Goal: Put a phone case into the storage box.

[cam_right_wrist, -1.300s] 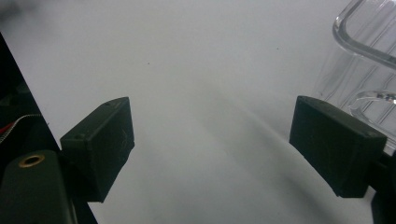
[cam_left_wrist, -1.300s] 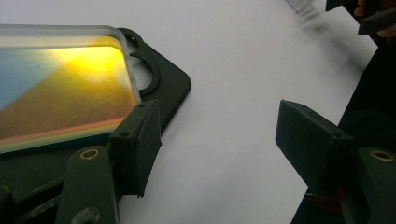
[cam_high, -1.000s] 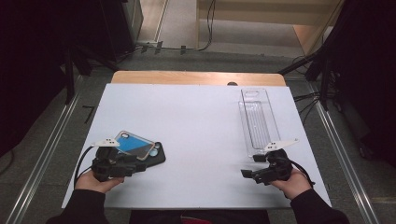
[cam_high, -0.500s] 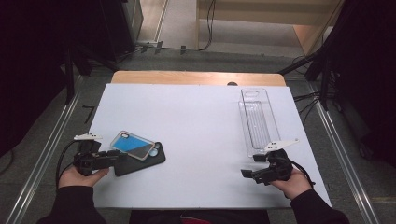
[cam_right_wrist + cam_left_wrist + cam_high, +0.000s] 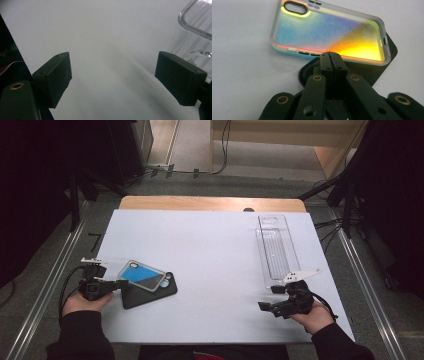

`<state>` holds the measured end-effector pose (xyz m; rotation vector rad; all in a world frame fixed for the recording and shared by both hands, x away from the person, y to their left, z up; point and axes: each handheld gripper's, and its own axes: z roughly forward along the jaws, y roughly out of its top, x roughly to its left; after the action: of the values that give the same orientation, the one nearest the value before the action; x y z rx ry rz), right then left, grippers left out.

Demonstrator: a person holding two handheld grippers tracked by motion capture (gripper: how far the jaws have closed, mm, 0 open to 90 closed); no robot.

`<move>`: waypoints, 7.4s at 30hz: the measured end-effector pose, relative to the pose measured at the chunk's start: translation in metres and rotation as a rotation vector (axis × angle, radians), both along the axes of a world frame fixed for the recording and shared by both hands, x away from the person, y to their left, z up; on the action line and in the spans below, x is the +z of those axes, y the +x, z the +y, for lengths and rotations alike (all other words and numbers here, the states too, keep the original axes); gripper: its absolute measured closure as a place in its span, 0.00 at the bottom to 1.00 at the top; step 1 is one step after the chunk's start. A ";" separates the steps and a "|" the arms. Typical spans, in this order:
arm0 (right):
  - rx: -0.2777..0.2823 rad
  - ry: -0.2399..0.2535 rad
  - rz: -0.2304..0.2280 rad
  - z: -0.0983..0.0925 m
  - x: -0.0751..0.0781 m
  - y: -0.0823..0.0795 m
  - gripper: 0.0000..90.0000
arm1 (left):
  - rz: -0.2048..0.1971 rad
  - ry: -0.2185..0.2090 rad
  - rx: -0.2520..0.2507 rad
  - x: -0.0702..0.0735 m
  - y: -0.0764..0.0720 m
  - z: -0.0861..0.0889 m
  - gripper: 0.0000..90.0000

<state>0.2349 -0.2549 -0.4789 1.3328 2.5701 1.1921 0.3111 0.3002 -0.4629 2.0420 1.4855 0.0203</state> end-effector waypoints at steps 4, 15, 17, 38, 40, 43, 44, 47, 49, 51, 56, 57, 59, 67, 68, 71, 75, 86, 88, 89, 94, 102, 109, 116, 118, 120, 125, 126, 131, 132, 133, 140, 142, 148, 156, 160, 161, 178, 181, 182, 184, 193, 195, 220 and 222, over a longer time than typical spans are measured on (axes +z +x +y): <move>-0.003 0.000 -0.001 0.000 0.001 0.000 0.13 | 0.001 0.024 -0.007 -0.001 0.004 -0.007 1.00; -0.007 -0.001 0.002 0.000 0.000 0.000 0.13 | -0.009 0.056 -0.003 -0.003 0.017 -0.015 0.99; -0.006 -0.001 0.000 0.000 0.001 -0.001 0.13 | -0.010 0.059 0.003 -0.004 0.019 -0.013 0.99; -0.004 -0.002 -0.001 0.000 0.000 -0.001 0.13 | -0.033 0.105 0.116 -0.012 0.047 -0.006 0.99; -0.009 -0.002 -0.002 -0.001 0.001 -0.001 0.13 | -0.034 0.110 0.120 -0.013 0.051 -0.007 0.99; -0.011 0.000 0.000 -0.001 0.001 -0.001 0.13 | -0.048 0.115 0.116 -0.013 0.057 -0.011 0.99; -0.011 0.000 0.001 -0.001 0.001 -0.001 0.13 | -0.052 0.103 0.119 -0.014 0.059 -0.012 0.99; -0.008 -0.003 -0.002 -0.001 0.001 -0.001 0.13 | -0.047 0.089 0.125 -0.017 0.066 -0.014 0.99; -0.009 -0.002 -0.001 -0.001 0.001 -0.001 0.13 | -0.060 0.098 0.122 -0.016 0.070 -0.016 0.99; -0.009 -0.002 -0.001 -0.001 0.001 -0.001 0.13 | -0.080 0.091 0.103 -0.018 0.076 -0.024 0.99; -0.009 -0.002 -0.001 -0.001 0.001 -0.001 0.13 | -0.071 0.059 0.090 -0.020 0.083 -0.031 0.99; -0.009 -0.002 -0.001 -0.001 0.001 -0.001 0.13 | -0.078 0.075 0.080 -0.019 0.084 -0.034 0.99; -0.009 -0.002 -0.001 -0.001 0.001 -0.001 0.13 | -0.089 0.072 0.059 -0.019 0.087 -0.041 0.99; -0.009 -0.001 -0.001 -0.001 0.001 -0.001 0.13 | -0.102 0.073 0.002 -0.021 0.097 -0.062 0.99; -0.008 -0.001 0.002 -0.001 0.001 -0.001 0.13 | -0.104 0.077 -0.007 -0.022 0.098 -0.065 0.99; -0.007 -0.003 -0.001 -0.001 0.001 -0.001 0.13 | -0.107 0.077 -0.032 -0.023 0.101 -0.074 0.99; -0.007 -0.001 -0.001 -0.001 0.001 -0.001 0.13 | -0.117 0.071 -0.069 -0.023 0.104 -0.087 0.99; -0.007 -0.002 0.005 -0.001 0.001 -0.001 0.13 | -0.142 0.061 -0.158 -0.027 0.113 -0.118 0.98; -0.007 -0.001 0.005 -0.001 0.000 -0.001 0.13 | -0.147 0.066 -0.173 -0.028 0.116 -0.122 0.98; -0.007 -0.001 0.005 -0.001 0.000 -0.001 0.13 | -0.150 0.062 -0.178 -0.028 0.117 -0.125 0.98; -0.005 -0.001 0.005 -0.001 0.000 -0.001 0.13 | -0.172 0.035 -0.202 -0.031 0.119 -0.135 0.96; -0.006 0.004 0.001 -0.001 0.001 -0.001 0.13 | -0.200 0.008 -0.212 -0.031 0.120 -0.135 0.82; -0.009 0.004 0.000 -0.002 0.001 -0.002 0.13 | -0.181 -0.022 -0.240 -0.008 0.106 -0.128 0.51; -0.014 0.002 -0.003 -0.003 0.001 -0.002 0.13 | -0.182 -0.087 -0.258 0.012 0.081 -0.118 0.43; -0.014 0.003 -0.002 -0.002 0.001 -0.002 0.13 | -0.178 -0.107 -0.253 0.015 0.074 -0.114 0.42; -0.014 0.002 -0.002 -0.002 0.001 -0.002 0.13 | -0.183 -0.119 -0.264 0.018 0.066 -0.111 0.39; -0.018 0.005 -0.001 -0.003 0.001 -0.002 0.13 | -0.200 -0.160 -0.283 0.023 0.045 -0.103 0.38; -0.019 0.005 -0.001 -0.003 0.001 -0.002 0.13 | -0.202 -0.175 -0.289 0.023 0.041 -0.101 0.38; -0.019 0.005 -0.001 -0.003 0.001 -0.001 0.13 | -0.225 -0.216 -0.301 0.022 0.020 -0.095 0.35; -0.019 0.005 -0.001 -0.003 0.001 -0.001 0.13 | -0.229 -0.210 -0.303 0.022 0.016 -0.094 0.35; -0.021 0.004 0.000 -0.003 0.001 -0.002 0.13 | -0.232 -0.208 -0.308 0.022 0.013 -0.093 0.35; -0.024 0.003 -0.001 -0.004 0.001 -0.001 0.13 | -0.230 -0.243 -0.325 0.021 -0.008 -0.087 0.35; -0.024 0.003 -0.004 -0.004 0.001 -0.001 0.13 | -0.237 -0.245 -0.330 0.019 -0.014 -0.086 0.35; -0.023 0.000 -0.006 -0.004 0.001 -0.001 0.13 | -0.234 -0.275 -0.339 0.011 -0.026 -0.079 0.35; -0.027 -0.001 -0.005 -0.003 0.001 -0.002 0.13 | -0.235 -0.283 -0.335 0.004 -0.039 -0.073 0.35; -0.027 -0.001 -0.006 -0.003 0.001 -0.002 0.13 | -0.247 -0.291 -0.324 0.004 -0.038 -0.072 0.35; -0.026 -0.001 -0.005 -0.003 0.001 -0.002 0.13 | -0.244 -0.290 -0.325 0.004 -0.038 -0.072 0.35; -0.024 -0.004 -0.004 -0.003 0.000 -0.001 0.13 | -0.234 -0.343 -0.368 0.021 -0.014 -0.085 0.23; -0.027 -0.006 -0.002 -0.003 0.000 -0.001 0.13 | -0.185 -0.350 -0.362 0.021 -0.008 -0.090 0.28; -0.026 -0.006 -0.003 -0.003 0.000 -0.001 0.13 | -0.188 -0.340 -0.368 0.021 -0.007 -0.093 0.29; -0.025 -0.006 -0.003 -0.003 0.000 -0.001 0.13 | -0.198 -0.320 -0.382 0.022 -0.005 -0.097 0.29; -0.031 -0.005 -0.003 -0.004 0.000 -0.001 0.13 | -0.194 -0.256 -0.353 0.025 0.018 -0.112 0.28; -0.032 -0.006 0.000 -0.004 0.000 -0.001 0.13 | -0.204 -0.252 -0.352 0.025 0.021 -0.114 0.28; -0.028 -0.017 0.000 -0.004 -0.001 -0.002 0.13 | -0.126 -0.185 -0.286 0.019 0.084 -0.149 0.14; -0.028 -0.017 0.001 -0.004 -0.001 -0.001 0.13 | -0.132 -0.178 -0.279 0.018 0.086 -0.152 0.14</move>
<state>0.2334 -0.2590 -0.4796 1.3611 2.5479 1.1626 0.3975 0.1480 -0.4448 2.0414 1.0737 -0.0848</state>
